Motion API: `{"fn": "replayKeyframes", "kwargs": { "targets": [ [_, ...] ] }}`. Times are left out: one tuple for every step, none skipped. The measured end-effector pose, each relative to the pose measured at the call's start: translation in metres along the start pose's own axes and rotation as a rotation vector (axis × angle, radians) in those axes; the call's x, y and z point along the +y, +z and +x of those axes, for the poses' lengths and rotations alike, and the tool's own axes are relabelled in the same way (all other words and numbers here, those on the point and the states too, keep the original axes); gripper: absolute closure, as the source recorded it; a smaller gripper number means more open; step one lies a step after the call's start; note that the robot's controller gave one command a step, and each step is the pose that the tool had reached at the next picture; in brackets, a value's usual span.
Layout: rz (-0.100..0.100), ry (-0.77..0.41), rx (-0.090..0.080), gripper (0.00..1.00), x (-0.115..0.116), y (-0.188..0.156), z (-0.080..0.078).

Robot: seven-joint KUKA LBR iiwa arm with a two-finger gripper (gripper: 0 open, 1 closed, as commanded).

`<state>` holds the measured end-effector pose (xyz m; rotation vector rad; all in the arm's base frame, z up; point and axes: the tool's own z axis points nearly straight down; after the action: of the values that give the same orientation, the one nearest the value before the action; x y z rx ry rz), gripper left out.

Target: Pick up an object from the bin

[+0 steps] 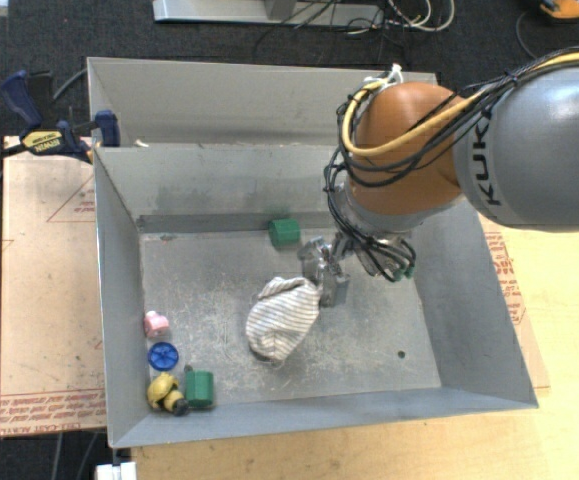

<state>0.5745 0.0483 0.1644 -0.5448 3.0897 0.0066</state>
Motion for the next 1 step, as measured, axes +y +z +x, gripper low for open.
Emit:
{"fn": "replayKeyframes", "kwargs": {
  "targets": [
    [0.002, 0.013, -0.007, 1.0, 0.0316, 0.0605, 0.0193]
  ]
}}
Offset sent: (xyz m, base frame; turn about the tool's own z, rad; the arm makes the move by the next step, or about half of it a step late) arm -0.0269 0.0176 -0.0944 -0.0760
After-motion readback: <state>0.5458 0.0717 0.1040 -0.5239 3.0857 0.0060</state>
